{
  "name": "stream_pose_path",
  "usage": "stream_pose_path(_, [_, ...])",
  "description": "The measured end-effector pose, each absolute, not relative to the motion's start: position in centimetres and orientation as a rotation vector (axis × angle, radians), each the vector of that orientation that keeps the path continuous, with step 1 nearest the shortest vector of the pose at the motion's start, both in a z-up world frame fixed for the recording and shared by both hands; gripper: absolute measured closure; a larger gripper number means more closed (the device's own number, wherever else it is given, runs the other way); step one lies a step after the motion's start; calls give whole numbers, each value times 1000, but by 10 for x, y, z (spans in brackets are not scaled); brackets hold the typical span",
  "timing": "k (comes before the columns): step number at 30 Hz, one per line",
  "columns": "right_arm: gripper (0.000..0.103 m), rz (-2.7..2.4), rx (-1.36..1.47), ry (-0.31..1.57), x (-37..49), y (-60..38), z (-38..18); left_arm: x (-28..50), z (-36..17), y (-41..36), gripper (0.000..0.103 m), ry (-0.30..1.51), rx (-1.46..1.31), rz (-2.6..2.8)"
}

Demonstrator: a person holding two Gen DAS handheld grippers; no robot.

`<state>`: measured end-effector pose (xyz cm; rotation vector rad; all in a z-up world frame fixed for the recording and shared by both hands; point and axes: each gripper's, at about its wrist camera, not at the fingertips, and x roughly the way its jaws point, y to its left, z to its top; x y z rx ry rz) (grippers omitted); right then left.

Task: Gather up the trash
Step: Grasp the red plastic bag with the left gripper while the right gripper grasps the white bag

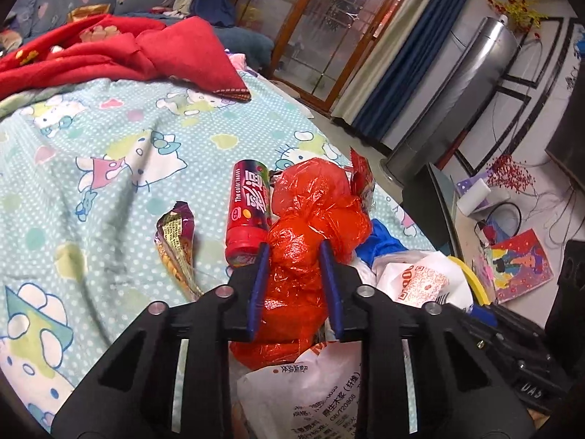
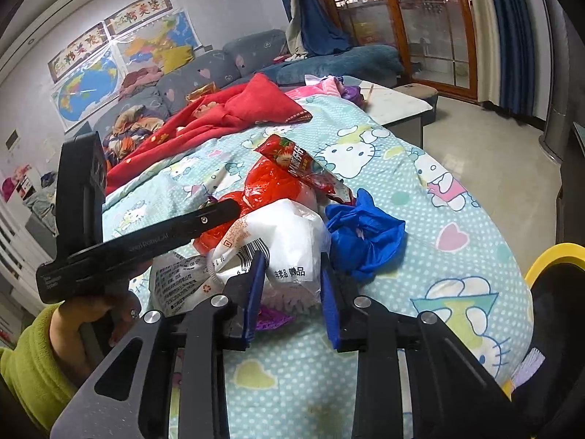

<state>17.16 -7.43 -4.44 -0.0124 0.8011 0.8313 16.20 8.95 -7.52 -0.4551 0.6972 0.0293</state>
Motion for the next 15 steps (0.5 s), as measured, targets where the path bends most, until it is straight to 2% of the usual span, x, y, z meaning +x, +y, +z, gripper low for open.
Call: stream_pose_path(15, [84, 857, -46, 742, 152, -78, -24, 116, -30, 108, 87, 542, -438, 78])
